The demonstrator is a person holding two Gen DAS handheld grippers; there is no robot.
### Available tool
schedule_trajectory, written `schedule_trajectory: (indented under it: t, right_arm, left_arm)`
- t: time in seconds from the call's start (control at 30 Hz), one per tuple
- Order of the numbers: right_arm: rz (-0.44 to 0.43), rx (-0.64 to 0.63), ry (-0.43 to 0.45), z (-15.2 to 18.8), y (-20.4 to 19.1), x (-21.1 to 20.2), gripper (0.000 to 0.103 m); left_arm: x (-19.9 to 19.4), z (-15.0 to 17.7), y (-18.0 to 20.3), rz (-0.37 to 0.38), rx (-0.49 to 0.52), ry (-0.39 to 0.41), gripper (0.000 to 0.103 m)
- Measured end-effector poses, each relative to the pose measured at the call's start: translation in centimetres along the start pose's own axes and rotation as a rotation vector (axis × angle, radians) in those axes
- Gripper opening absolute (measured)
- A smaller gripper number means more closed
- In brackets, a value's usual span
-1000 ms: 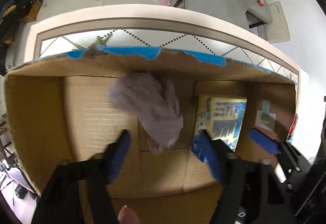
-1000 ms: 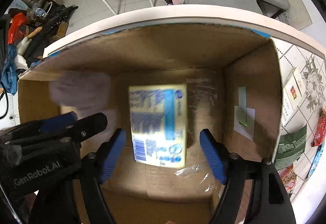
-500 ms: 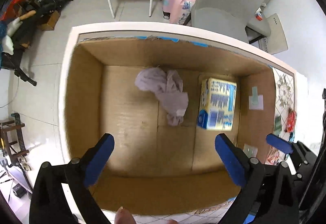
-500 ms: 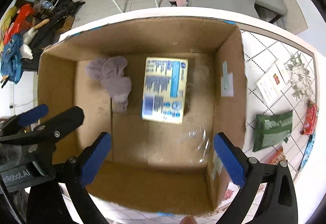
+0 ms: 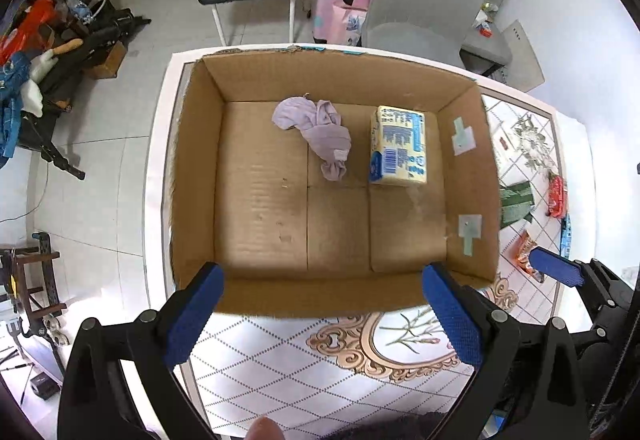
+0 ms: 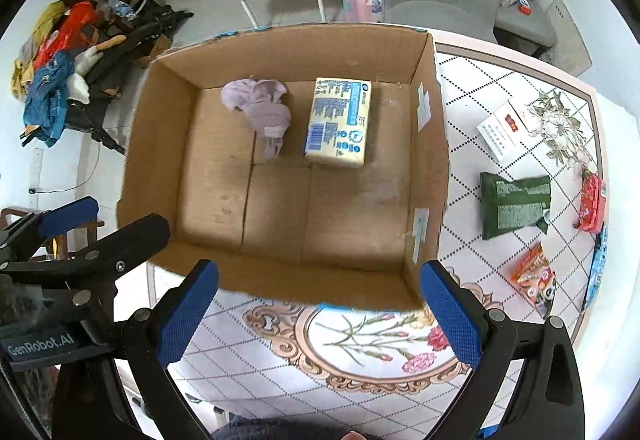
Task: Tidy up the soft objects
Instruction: 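Grasp the green snack bag with the left tool while the right tool grasps the red snack packet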
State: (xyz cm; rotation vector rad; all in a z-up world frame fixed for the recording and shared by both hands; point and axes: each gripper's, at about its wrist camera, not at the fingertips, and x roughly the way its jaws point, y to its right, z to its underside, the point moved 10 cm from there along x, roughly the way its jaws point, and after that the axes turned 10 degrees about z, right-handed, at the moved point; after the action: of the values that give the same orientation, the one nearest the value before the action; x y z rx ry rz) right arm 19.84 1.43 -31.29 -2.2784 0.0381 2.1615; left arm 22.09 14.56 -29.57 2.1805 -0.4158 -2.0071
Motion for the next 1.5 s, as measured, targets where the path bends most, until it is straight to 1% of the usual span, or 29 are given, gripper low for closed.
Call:
schedule_trajectory:
  t: [0.1,0.2,0.27,0.3,0.37,0.43,0.47,0.57,0.63,0.73,0.8,0.87,0.93,1.1,1.2,1.23,1.27,1.3,1.33,1.37,1.47,1.5]
  right_arm:
    - [-0.044,0.025,0.016,0.9,0.5,-1.2,0.102]
    - [-0.09,0.094,0.023,2.1,2.5,-2.2,0.102]
    - [-0.111,0.16,0.029,2.9,5.1,-2.6,0.102]
    - [-0.116,0.202,0.026,3.6,7.1,-2.7,0.102]
    - [-0.112,0.288,0.018,4.5,11.0,-2.3,0.102]
    - [-0.088,0.362,-0.001,5.7,15.4,-1.3,0.102]
    - [-0.076,0.415,-0.014,6.4,18.2,-0.5,0.102]
    - [-0.036,0.527,-0.053,8.5,25.5,1.9,0.102]
    - [-0.023,0.576,-0.086,9.7,29.6,3.4,0.102]
    - [0.018,0.596,-0.118,10.7,35.4,5.2,0.102]
    - [0.042,0.581,-0.132,10.7,38.2,6.1,0.102]
    - [0.059,0.571,-0.143,10.6,40.5,6.8,0.102]
    - [0.064,0.553,-0.153,10.4,42.2,7.5,0.102]
    - [0.071,0.518,-0.184,9.2,45.2,9.6,0.102]
    - [0.058,0.502,-0.193,7.8,45.9,10.8,0.102]
    - [0.057,0.495,-0.193,7.3,46.0,11.0,0.102]
    - [0.052,0.487,-0.191,6.5,46.2,11.4,0.102]
    - [0.047,0.483,-0.19,5.8,46.4,11.7,0.102]
    - [0.042,0.482,-0.189,4.9,46.6,12.1,0.102]
    - [0.039,0.481,-0.187,4.3,46.8,12.3,0.102]
    - [0.035,0.479,-0.186,1.8,47.5,13.6,0.102]
    - [0.034,0.479,-0.191,1.0,47.8,14.2,0.102]
  left_arm:
    - [-1.7,0.5,0.9,-0.011,0.006,0.034,0.101]
    - [-3.4,0.7,2.6,-0.027,0.029,0.077,0.101]
    - [-4.6,0.3,4.6,-0.075,0.076,0.127,0.101]
    - [-4.8,0.0,6.3,-0.093,0.119,0.148,0.101]
    - [-4.5,-0.6,9.1,-0.145,0.203,0.163,0.101]
    - [-3.1,-1.0,12.2,-0.17,0.283,0.152,0.101]
    - [-2.0,-1.2,14.0,-0.172,0.312,0.136,0.101]
    - [1.7,-1.5,18.8,-0.136,0.384,0.08,0.101]
    - [4.4,-1.9,21.7,-0.151,0.444,0.044,0.101]
    - [9.4,-2.6,25.9,-0.168,0.535,-0.027,0.101]
    - [13.3,-2.8,28.3,-0.172,0.586,-0.095,0.101]
    - [16.9,-2.6,29.9,-0.194,0.655,-0.167,0.101]
    - [20.5,-2.6,31.0,-0.239,0.716,-0.227,0.101]
    - [27.9,-2.3,31.5,-0.281,0.776,-0.394,0.101]
    - [30.6,-2.1,31.4,-0.299,0.823,-0.443,0.101]
    - [31.1,-2.1,31.5,-0.292,0.828,-0.451,0.096]
    - [31.6,-2.1,31.4,-0.283,0.814,-0.458,0.076]
    - [31.9,-2.1,31.2,-0.274,0.784,-0.47,0.068]
    - [32.0,-2.3,31.1,-0.254,0.741,-0.476,0.056]
    - [32.0,-2.4,31.0,-0.228,0.688,-0.478,0.051]
    - [31.4,-2.9,30.0,-0.13,0.435,-0.487,0.051]
    - [31.2,-2.9,29.3,-0.071,0.295,-0.488,0.051]
